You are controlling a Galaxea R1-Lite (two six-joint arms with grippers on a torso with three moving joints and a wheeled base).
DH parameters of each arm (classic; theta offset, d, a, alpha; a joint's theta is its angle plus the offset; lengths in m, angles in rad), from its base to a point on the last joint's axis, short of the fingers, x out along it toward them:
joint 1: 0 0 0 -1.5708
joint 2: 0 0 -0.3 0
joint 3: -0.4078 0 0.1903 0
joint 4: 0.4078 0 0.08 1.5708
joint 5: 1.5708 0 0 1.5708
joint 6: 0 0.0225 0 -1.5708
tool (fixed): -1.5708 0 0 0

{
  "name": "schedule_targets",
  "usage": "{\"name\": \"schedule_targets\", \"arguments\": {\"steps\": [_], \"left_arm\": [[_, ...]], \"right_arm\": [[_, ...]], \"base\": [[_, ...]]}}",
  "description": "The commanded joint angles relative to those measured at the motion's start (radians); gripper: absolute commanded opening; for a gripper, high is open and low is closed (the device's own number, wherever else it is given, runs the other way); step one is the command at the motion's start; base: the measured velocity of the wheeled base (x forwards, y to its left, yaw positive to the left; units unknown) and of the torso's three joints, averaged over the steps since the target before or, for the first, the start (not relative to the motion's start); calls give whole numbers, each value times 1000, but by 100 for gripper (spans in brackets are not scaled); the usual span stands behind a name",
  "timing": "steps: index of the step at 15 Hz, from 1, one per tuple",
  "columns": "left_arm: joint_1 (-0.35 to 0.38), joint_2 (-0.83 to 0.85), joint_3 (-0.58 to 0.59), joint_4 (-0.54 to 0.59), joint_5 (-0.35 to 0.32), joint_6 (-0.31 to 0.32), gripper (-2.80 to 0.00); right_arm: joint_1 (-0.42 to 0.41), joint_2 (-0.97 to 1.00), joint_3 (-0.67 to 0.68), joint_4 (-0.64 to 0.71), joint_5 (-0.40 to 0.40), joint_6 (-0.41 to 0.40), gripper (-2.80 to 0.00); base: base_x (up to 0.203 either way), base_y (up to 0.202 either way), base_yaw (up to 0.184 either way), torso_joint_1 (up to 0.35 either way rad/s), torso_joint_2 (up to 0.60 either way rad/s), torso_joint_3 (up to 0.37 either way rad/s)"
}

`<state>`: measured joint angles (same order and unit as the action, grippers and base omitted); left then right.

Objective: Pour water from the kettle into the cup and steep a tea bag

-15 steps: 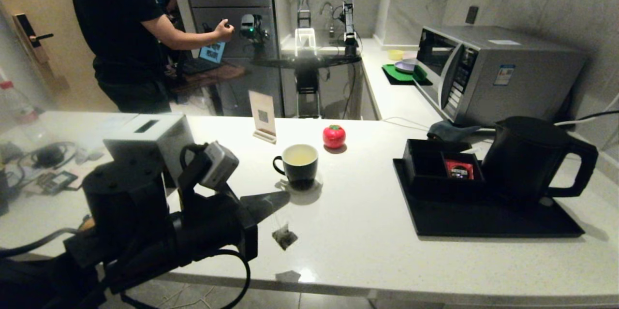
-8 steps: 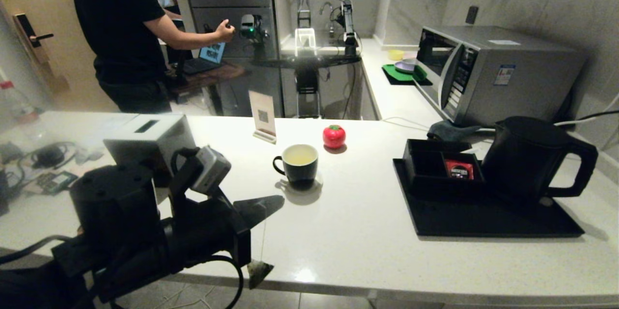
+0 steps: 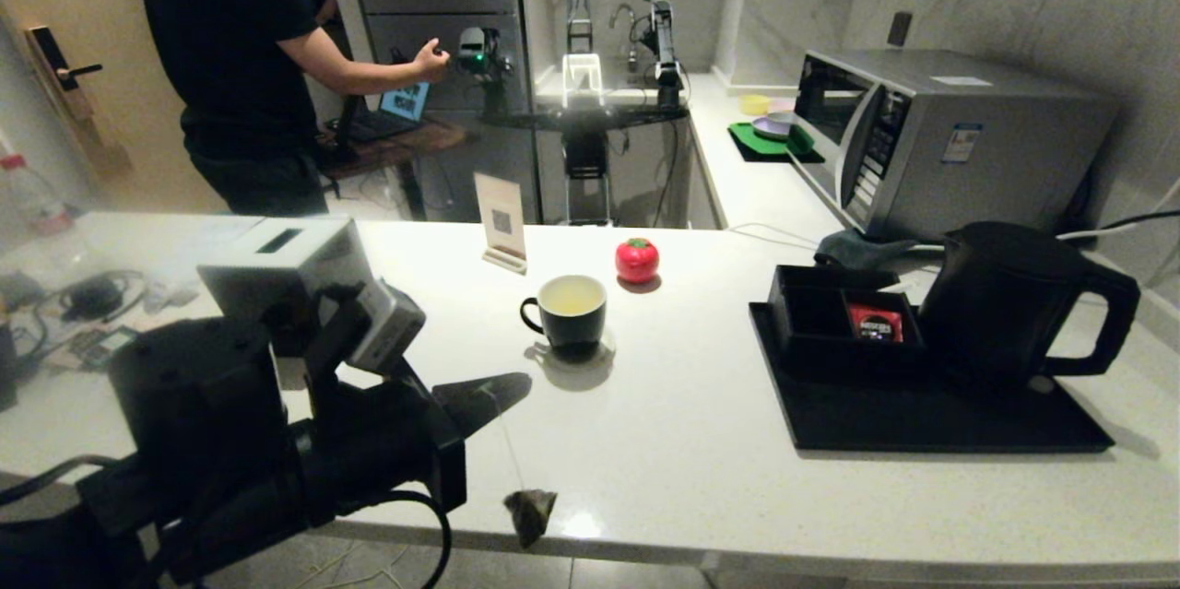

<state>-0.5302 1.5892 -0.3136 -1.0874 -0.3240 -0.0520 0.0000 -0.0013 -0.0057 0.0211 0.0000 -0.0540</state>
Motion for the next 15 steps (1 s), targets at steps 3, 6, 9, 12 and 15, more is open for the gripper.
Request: {"name": "schedule_targets", "arguments": {"steps": [3,6,9,12,15], "left_arm": [[22,-40,27,-6,-3,-1,-280],[44,-35,24,-6,-3,-5,-280],[62,-21,28,-6,-4,-8,-280],[64,4,3,-16,-3,-10,-280],[78,56,-50,-84,-2,-5,-280]], "right_arm": [[0,1,0,0,0,-1,-280],[0,1,0,0,0,-1,-280],[0,1,0,0,0,-1,-280],[0,1,0,0,0,-1,-280],[0,1,0,0,0,-1,-280]], "base": [[0,0,0,0,0,0],[0,0,0,0,0,0],[0,0,0,0,0,0],[0,0,0,0,0,0],[0,0,0,0,0,0]]}}
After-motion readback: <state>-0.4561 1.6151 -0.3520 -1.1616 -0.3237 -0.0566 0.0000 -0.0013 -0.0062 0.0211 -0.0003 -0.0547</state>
